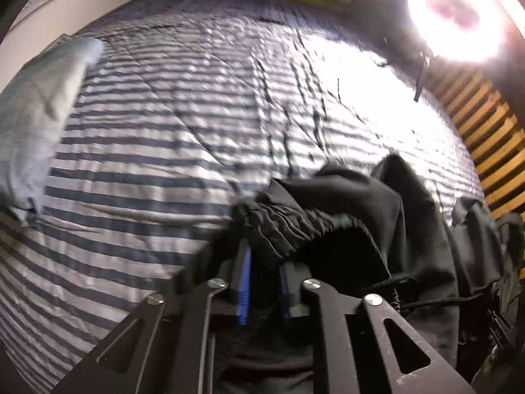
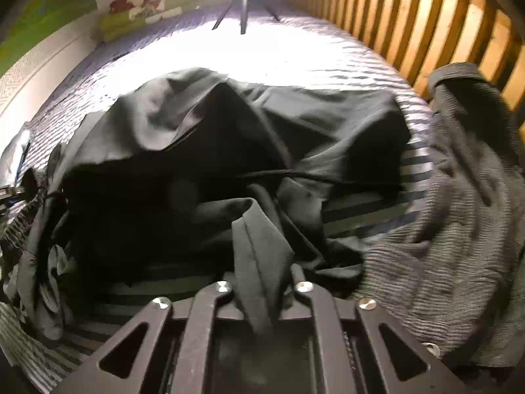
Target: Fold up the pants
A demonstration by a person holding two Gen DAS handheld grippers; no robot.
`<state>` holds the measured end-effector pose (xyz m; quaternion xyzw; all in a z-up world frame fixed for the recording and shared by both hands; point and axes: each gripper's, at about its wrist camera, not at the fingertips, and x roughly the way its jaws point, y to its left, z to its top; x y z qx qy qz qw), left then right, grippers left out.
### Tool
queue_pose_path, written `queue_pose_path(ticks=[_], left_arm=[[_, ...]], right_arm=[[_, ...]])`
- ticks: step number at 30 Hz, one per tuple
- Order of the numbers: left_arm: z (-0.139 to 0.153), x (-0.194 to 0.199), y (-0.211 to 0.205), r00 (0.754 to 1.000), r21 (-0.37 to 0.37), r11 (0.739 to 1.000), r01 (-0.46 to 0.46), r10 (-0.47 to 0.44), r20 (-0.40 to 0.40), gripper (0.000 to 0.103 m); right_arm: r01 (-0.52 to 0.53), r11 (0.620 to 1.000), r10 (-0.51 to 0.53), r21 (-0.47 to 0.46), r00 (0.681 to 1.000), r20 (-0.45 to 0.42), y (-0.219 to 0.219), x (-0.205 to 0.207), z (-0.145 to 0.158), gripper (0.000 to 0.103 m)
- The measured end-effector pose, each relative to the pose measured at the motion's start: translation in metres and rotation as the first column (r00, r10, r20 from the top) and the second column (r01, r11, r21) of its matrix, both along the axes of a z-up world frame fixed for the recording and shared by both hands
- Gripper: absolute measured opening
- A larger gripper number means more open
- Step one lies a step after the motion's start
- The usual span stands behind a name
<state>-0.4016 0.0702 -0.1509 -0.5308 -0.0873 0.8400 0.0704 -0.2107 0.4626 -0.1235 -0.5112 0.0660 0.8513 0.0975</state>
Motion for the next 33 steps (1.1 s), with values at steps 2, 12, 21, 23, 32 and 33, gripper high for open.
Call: queue_pose_path(ticks=[2, 12, 21, 23, 32, 33], left_arm=[[0.013, 0.004, -0.016, 0.999, 0.006, 1.0, -0.022, 0.022, -0.033, 0.008], [0.072, 0.031, -0.128, 0.967, 0.072, 0.979, -0.193, 0.202, -0.156, 0.006], [0.091, 0.08, -0.244, 0.906, -0.009, 0.918, -0.397, 0.391, -0.161, 0.009], [0.077, 0.083, -0.257, 0.927, -0.025, 0.929, -0.37, 0.367, -0.082, 0.029], [0.067, 0.181, -0.256, 0.962, 0.032, 0.971, -0.237, 0.239, -0.13, 0.074], [0.065, 0.192, -0.251, 0.966, 0.035, 0.975, -0.218, 0.221, -0.134, 0.075]], right_arm=[[0.016, 1.0, -0.016, 0.021, 1.0, -0.023, 0.004, 0.009, 0.009, 0.004], [0.131, 0.991, -0.13, -0.001, 0.984, -0.123, 0.059, 0.065, 0.061, 0.003], [0.214, 0.969, -0.201, 0.126, 0.973, -0.112, 0.082, 0.092, 0.076, 0.003], [0.214, 0.967, -0.203, 0.137, 0.975, -0.09, 0.082, 0.093, 0.071, 0.003], [0.194, 0.968, -0.174, 0.156, 0.975, -0.136, 0.063, 0.116, 0.089, 0.032], [0.183, 0.97, -0.159, 0.16, 0.976, -0.152, 0.059, 0.117, 0.092, 0.041]])
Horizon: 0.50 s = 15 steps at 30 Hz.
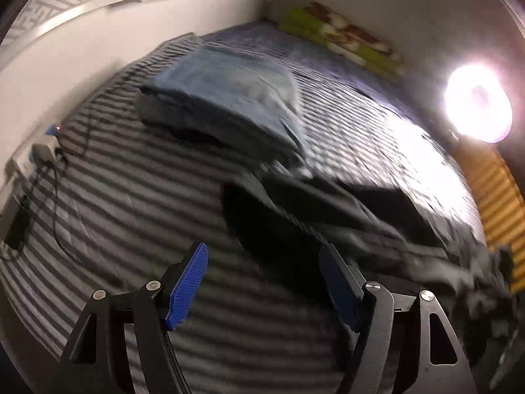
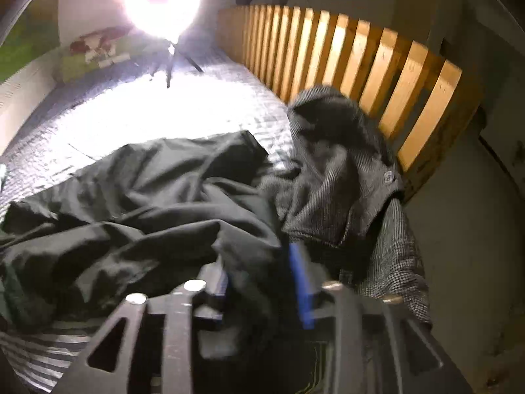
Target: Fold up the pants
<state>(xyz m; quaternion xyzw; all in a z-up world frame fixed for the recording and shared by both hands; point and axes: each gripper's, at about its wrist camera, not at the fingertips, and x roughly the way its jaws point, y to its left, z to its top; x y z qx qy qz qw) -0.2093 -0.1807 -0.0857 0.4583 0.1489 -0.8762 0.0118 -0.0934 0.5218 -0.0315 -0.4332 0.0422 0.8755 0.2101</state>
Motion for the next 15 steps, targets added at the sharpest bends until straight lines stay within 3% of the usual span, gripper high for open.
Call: queue_pose_path(ticks=[2, 5, 6, 9, 10, 11, 12, 14, 15], left_arm=[[-0.01, 0.02, 0.012, 1.0, 0.044, 0.999, 0.03, -0.03, -0.001, 0.083], [-0.043, 0.04, 0.04, 0.993, 0.241, 0.967, 0.088, -0.105, 0.057, 0.086], [-0.054, 0.041, 0.049, 0.989, 0.274, 0.956, 0.101, -0.127, 0.08, 0.086], [-0.076, 0.044, 0.08, 0.979, 0.267, 0.954, 0.136, -0.17, 0.109, 0.084], [-0.08, 0.045, 0.089, 0.977, 0.272, 0.95, 0.151, -0.186, 0.106, 0.078], [-0.083, 0.045, 0.098, 0.972, 0.284, 0.943, 0.172, -0.209, 0.106, 0.061], [-0.086, 0.045, 0.105, 0.968, 0.281, 0.942, 0.185, -0.224, 0.113, 0.053], [-0.083, 0.046, 0.117, 0.965, 0.211, 0.955, 0.207, -0.235, 0.115, 0.022], [-0.079, 0.047, 0.118, 0.964, 0.203, 0.955, 0.216, -0.241, 0.108, 0.018]], right_arm=[[-0.043, 0.999, 0.044, 0.02, 0.998, -0.033, -0.016, 0.006, 0.011, 0.05], [-0.156, 0.987, 0.152, -0.041, 0.986, -0.069, -0.045, 0.007, 0.018, 0.054], [-0.205, 0.976, 0.2, -0.076, 0.977, -0.076, -0.06, 0.006, 0.017, 0.055], [-0.341, 0.918, 0.333, -0.203, 0.94, -0.075, -0.105, -0.001, 0.003, 0.056], [-0.386, 0.888, 0.382, -0.248, 0.922, -0.069, -0.124, -0.004, -0.005, 0.057], [-0.427, 0.858, 0.428, -0.286, 0.902, -0.061, -0.144, -0.007, -0.013, 0.057], [-0.471, 0.823, 0.48, -0.317, 0.875, -0.054, -0.169, -0.009, -0.023, 0.057], [-0.541, 0.771, 0.56, -0.337, 0.827, -0.046, -0.211, -0.01, -0.038, 0.057], [-0.584, 0.741, 0.607, -0.332, 0.794, -0.043, -0.238, -0.01, -0.048, 0.057]])
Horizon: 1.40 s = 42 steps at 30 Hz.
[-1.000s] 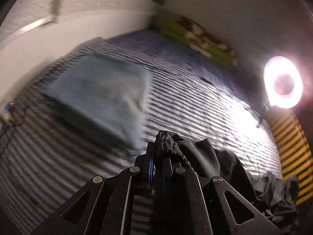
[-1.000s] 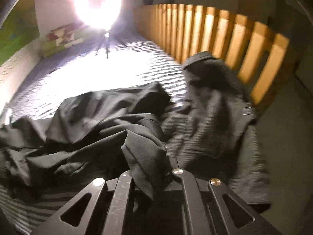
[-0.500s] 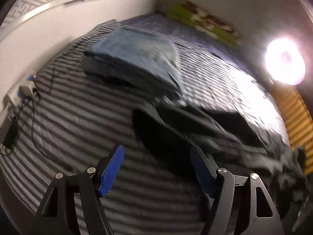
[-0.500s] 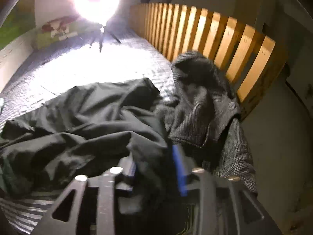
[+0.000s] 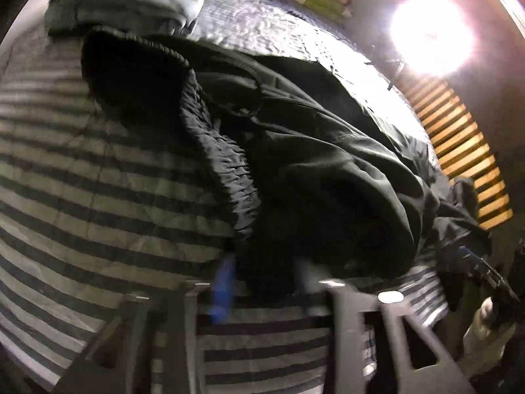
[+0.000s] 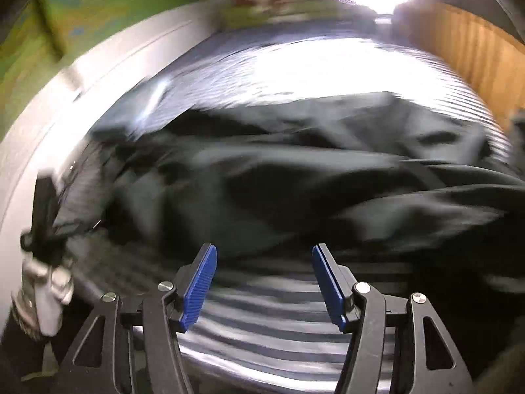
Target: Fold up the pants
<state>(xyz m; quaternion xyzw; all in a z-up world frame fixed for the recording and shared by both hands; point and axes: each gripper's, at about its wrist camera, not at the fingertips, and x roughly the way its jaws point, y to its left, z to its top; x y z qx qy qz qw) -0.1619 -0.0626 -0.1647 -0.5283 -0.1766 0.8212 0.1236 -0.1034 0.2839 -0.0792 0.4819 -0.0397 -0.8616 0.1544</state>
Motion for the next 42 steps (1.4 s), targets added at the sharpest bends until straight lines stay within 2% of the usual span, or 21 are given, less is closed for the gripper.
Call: queue_pose_path(ticks=[2, 5, 9, 12, 14, 15, 16, 17, 18, 21, 24, 28, 31, 35, 39, 42], left_arm=[[0.017, 0.004, -0.007, 1.0, 0.032, 0.999, 0.003, -0.002, -0.023, 0.009], [0.057, 0.018, -0.032, 0.997, 0.029, 1.0, -0.007, 0.009, -0.077, 0.007], [0.118, 0.038, -0.07, 0.986, 0.027, 0.999, -0.036, 0.04, -0.159, 0.007], [0.154, 0.06, -0.1, 0.98, 0.053, 0.997, -0.048, 0.057, -0.189, 0.008], [0.163, 0.08, -0.123, 0.979, 0.025, 0.998, -0.065, 0.069, -0.19, 0.009], [0.162, 0.087, -0.131, 0.98, 0.008, 0.997, -0.071, 0.071, -0.183, 0.01], [0.162, 0.094, -0.144, 0.983, 0.002, 0.998, -0.068, 0.068, -0.168, 0.028], [0.156, 0.099, -0.156, 0.987, 0.006, 0.996, -0.087, 0.087, -0.136, 0.057], [0.153, 0.104, -0.166, 0.986, 0.011, 0.994, -0.105, 0.106, -0.128, 0.065], [0.143, 0.096, -0.182, 0.977, 0.021, 0.985, -0.169, 0.17, -0.129, 0.067], [0.129, 0.067, -0.183, 0.969, 0.016, 0.977, -0.21, 0.211, -0.13, 0.067], [0.096, 0.005, -0.17, 0.969, 0.023, 0.973, -0.229, 0.23, -0.095, 0.068], [0.071, -0.042, -0.163, 0.965, -0.012, 0.967, -0.256, 0.255, -0.065, 0.068], [0.046, -0.091, -0.156, 0.966, -0.056, 0.965, -0.256, 0.255, -0.035, 0.07], [0.024, -0.126, -0.155, 0.961, -0.093, 0.957, -0.275, 0.276, -0.004, 0.07], [0.011, -0.144, -0.158, 0.952, -0.075, 0.95, -0.303, 0.305, 0.017, 0.07]], right_arm=[[-0.067, 0.997, 0.068, 0.029, 0.998, -0.005, -0.04, -0.001, -0.012, 0.057], [-0.157, 0.986, 0.157, 0.052, 0.988, -0.002, -0.091, -0.003, -0.027, 0.057], [-0.222, 0.954, 0.246, 0.203, 0.964, -0.097, -0.141, 0.002, -0.021, 0.057], [-0.283, 0.942, 0.303, 0.181, 0.949, -0.091, -0.15, 0.007, -0.009, 0.057], [-0.308, 0.94, 0.322, 0.144, 0.943, -0.082, -0.143, 0.013, 0.001, 0.057], [-0.314, 0.943, 0.323, 0.111, 0.944, -0.069, -0.136, 0.014, 0.004, 0.057], [-0.315, 0.946, 0.319, 0.08, 0.946, -0.055, -0.127, 0.013, 0.007, 0.057], [-0.311, 0.949, 0.313, 0.058, 0.949, -0.043, -0.119, 0.013, 0.007, 0.058], [-0.299, 0.954, 0.3, 0.032, 0.954, -0.024, -0.106, 0.01, 0.009, 0.058], [-0.243, 0.97, 0.243, 0.008, 0.97, -0.005, -0.075, -0.001, 0.015, 0.058], [-0.147, 0.989, 0.147, 0.018, 0.989, -0.019, -0.042, -0.019, 0.023, 0.058], [-0.017, 1.0, 0.016, -0.008, 0.999, -0.033, 0.007, -0.049, 0.03, 0.058], [0.113, 0.993, -0.112, 0.018, 0.992, -0.052, 0.053, -0.072, 0.034, 0.058], [0.279, 0.96, -0.279, -0.004, 0.959, -0.049, 0.131, -0.094, 0.044, 0.058], [0.463, 0.886, -0.463, -0.005, 0.885, -0.04, 0.223, -0.108, 0.05, 0.058], [0.544, 0.839, -0.544, -0.019, 0.839, -0.003, 0.275, -0.115, 0.044, 0.058]])
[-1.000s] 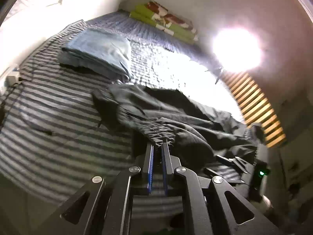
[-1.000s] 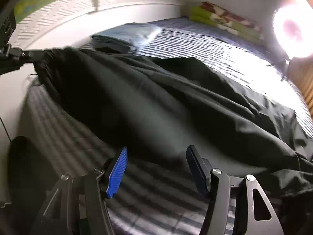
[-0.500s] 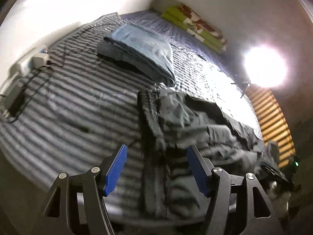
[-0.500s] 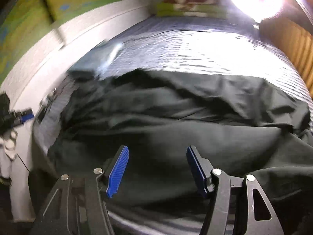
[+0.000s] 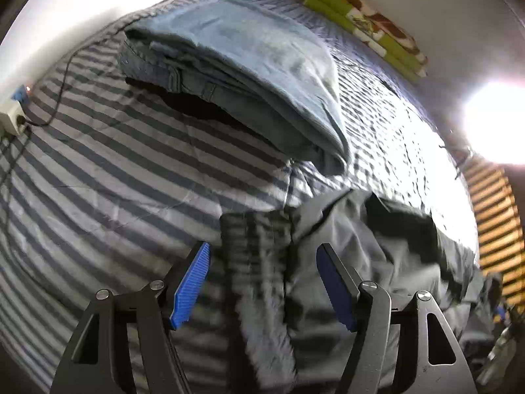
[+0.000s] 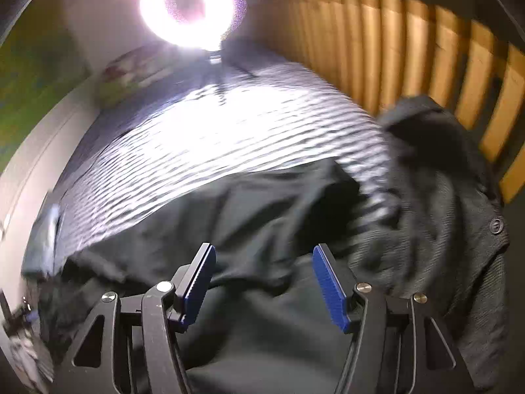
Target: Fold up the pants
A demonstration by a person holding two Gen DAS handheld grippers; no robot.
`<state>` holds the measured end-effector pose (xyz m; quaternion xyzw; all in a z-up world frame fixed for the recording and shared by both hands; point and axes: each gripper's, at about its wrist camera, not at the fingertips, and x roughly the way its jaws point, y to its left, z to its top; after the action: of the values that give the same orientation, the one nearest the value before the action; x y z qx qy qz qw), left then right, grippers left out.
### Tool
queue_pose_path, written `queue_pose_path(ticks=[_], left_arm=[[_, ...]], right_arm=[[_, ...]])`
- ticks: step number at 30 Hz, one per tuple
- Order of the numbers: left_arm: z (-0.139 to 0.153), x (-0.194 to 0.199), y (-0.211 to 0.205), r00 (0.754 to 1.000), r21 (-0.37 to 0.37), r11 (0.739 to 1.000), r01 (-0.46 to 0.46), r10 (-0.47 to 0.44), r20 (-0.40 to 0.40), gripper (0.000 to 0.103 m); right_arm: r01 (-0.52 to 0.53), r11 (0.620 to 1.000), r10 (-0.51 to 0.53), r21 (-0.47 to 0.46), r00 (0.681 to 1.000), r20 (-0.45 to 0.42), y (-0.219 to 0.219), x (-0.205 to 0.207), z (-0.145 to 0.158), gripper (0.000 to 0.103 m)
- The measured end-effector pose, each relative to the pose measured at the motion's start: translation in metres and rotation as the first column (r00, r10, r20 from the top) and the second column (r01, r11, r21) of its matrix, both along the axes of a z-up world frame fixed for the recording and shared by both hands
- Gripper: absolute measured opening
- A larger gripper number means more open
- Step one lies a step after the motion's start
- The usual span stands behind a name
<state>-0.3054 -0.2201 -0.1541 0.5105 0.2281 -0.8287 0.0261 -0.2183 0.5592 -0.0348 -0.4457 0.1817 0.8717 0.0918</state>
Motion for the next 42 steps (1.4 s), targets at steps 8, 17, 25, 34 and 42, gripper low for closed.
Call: queue_pose_path(ticks=[8, 17, 25, 34, 42], left_arm=[[-0.024, -0.03, 0.019, 0.999, -0.074, 0.997, 0.001, 0.002, 0.033, 0.058], [-0.026, -0.039, 0.044, 0.999, -0.224, 0.974, 0.029, -0.018, 0.049, 0.051], [-0.012, -0.031, 0.05, 0.999, -0.251, 0.967, 0.039, -0.039, 0.006, 0.05], [0.028, 0.004, 0.027, 0.996, -0.192, 0.981, 0.001, -0.018, -0.086, 0.049], [0.033, 0.0, 0.023, 0.997, -0.205, 0.979, 0.007, -0.021, -0.068, 0.049]], right_arm=[[0.124, 0.983, -0.112, -0.138, 0.989, 0.094, 0.057, -0.034, -0.047, 0.058], [0.079, 0.975, -0.039, -0.209, 0.981, 0.188, 0.036, -0.073, -0.094, 0.004], [0.125, 0.97, -0.133, -0.209, 0.991, -0.024, 0.05, -0.032, -0.024, 0.0], [0.111, 0.956, -0.17, -0.27, 0.964, -0.204, 0.051, 0.006, 0.056, 0.0], [0.221, 0.95, -0.254, -0.221, 0.958, -0.133, 0.061, -0.056, 0.078, 0.001]])
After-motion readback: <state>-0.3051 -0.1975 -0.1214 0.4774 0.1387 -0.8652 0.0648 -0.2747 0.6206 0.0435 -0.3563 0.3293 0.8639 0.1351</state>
